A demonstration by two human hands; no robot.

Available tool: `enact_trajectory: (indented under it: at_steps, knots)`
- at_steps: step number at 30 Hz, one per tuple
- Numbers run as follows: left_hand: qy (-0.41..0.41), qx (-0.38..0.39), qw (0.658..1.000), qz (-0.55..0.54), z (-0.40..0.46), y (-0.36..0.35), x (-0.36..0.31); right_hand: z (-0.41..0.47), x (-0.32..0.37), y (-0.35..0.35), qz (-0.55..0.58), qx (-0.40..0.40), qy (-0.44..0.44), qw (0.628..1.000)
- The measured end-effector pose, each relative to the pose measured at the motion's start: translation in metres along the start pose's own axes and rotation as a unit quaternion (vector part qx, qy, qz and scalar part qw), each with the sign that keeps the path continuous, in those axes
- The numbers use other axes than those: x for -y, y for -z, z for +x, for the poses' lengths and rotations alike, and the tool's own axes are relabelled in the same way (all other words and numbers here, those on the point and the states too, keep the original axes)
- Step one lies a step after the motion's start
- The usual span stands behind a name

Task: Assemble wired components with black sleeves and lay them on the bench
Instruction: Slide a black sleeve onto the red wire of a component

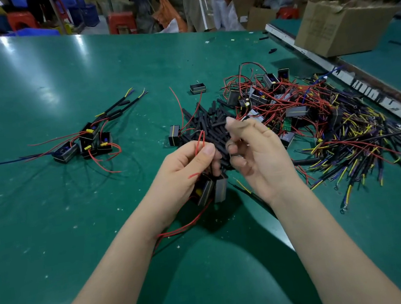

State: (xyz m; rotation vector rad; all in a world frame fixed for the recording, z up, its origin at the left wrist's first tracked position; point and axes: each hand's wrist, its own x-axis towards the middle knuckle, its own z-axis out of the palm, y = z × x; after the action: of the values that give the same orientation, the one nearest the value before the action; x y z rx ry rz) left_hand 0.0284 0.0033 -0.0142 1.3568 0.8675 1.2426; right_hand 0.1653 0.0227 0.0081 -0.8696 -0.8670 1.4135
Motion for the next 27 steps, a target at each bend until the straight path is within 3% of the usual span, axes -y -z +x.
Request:
enact_trajectory:
  at_steps: [3,5,8,11,14,16,20,24,27]
  knots:
    - [-0.016,-0.031,0.999,0.014,0.003,0.003,0.000,0.007,0.007,0.010,0.036,-0.068,0.015,0.997]
    - [-0.007,-0.057,0.998,-0.022,0.006,0.007,0.001,0.009,0.011,0.017,-0.030,-0.088,0.069,0.993]
    - [0.017,-0.051,0.994,-0.094,0.008,0.010,0.003,0.008,0.008,0.019,-0.149,-0.056,0.141,0.977]
    - [0.058,-0.023,0.991,-0.116,0.011,0.007,0.002,0.006,0.002,0.013,-0.198,0.007,0.190,0.962]
    - [0.102,-0.007,0.985,-0.139,0.013,0.006,0.000,0.004,-0.002,0.015,-0.352,0.029,0.335,0.873]
    - [0.117,0.023,0.978,-0.171,0.011,0.008,-0.003,0.004,-0.004,0.016,-0.408,0.034,0.383,0.828]
    - [0.155,0.054,0.956,-0.242,0.009,0.008,-0.008,0.006,-0.006,0.018,-0.425,0.038,0.384,0.819]
    - [0.109,0.008,0.986,-0.125,0.008,0.004,-0.003,0.008,-0.008,0.020,-0.464,0.081,0.408,0.782]
    - [0.041,-0.032,0.998,0.019,0.008,0.008,0.002,0.006,-0.009,0.020,-0.484,0.098,0.363,0.790]
